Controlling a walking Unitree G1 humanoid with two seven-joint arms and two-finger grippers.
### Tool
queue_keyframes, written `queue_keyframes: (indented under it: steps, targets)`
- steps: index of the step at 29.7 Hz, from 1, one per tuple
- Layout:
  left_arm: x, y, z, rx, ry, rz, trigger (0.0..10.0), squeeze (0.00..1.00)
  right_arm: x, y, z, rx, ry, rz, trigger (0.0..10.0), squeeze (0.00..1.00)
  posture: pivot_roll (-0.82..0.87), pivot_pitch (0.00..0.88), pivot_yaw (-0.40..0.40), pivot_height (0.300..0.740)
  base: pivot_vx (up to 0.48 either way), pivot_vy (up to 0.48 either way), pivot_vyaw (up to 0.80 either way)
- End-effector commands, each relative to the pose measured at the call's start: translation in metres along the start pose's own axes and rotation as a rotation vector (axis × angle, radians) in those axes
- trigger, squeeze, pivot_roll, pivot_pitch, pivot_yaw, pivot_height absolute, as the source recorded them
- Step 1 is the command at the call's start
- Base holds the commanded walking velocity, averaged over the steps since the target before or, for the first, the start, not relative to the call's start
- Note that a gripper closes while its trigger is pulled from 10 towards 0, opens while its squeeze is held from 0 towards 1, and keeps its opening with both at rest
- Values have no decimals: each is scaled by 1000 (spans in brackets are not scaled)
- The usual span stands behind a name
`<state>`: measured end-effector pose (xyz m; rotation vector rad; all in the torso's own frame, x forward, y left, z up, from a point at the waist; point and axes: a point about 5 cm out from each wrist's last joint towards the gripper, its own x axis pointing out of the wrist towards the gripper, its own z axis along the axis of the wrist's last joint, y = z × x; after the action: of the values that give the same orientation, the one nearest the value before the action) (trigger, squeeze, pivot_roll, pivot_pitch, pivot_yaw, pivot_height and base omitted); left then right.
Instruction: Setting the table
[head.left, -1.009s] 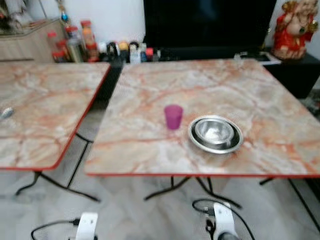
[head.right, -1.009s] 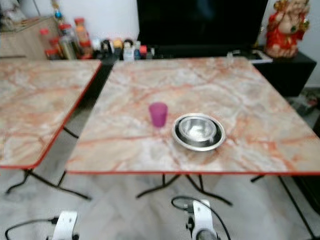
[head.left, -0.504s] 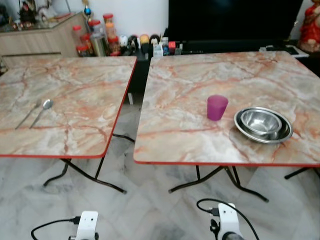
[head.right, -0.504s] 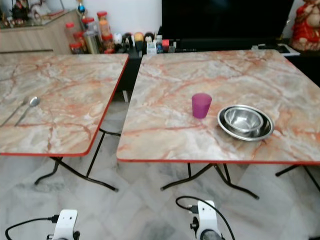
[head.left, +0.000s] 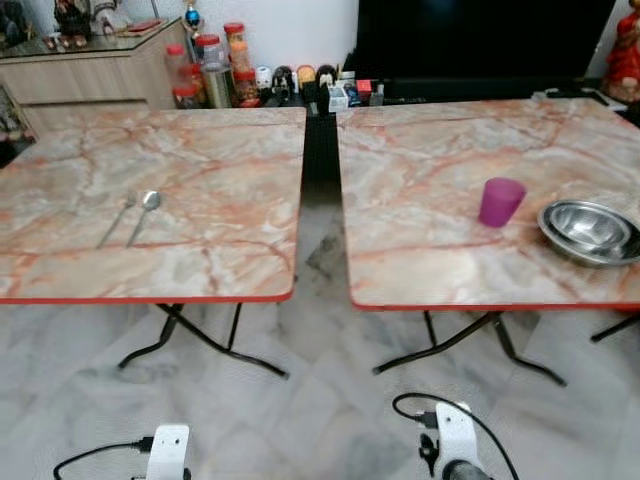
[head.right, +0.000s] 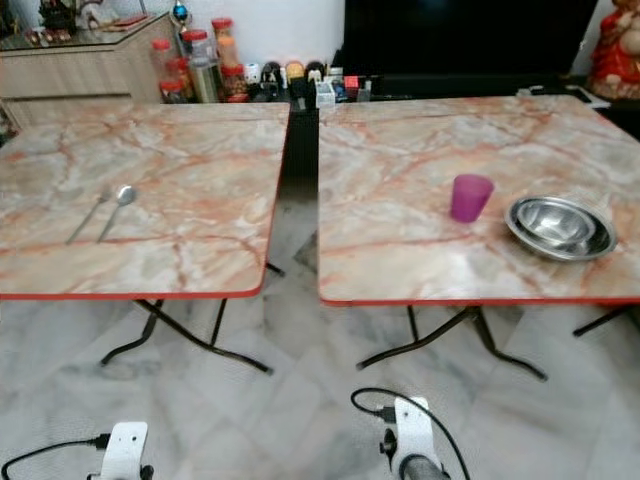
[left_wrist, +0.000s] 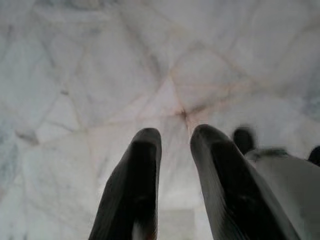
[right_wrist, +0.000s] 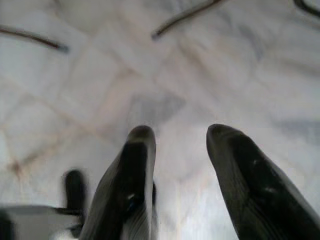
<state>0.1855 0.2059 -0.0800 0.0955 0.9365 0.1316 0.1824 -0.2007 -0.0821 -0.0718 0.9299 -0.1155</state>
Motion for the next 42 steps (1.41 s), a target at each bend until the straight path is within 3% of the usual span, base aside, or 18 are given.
queue_keyframes:
  steps: [1,42]
  targets:
    - [0,10,-1,-9,11,29,10000,0,1,9,6,13,-19,19,10000,0,41,0,41,740,0,465,0]
    - [0,11,-2,-7,10,36,10000,0,1,11,5,10,-19,27,10000,0,45,0,43,740,0,459,0]
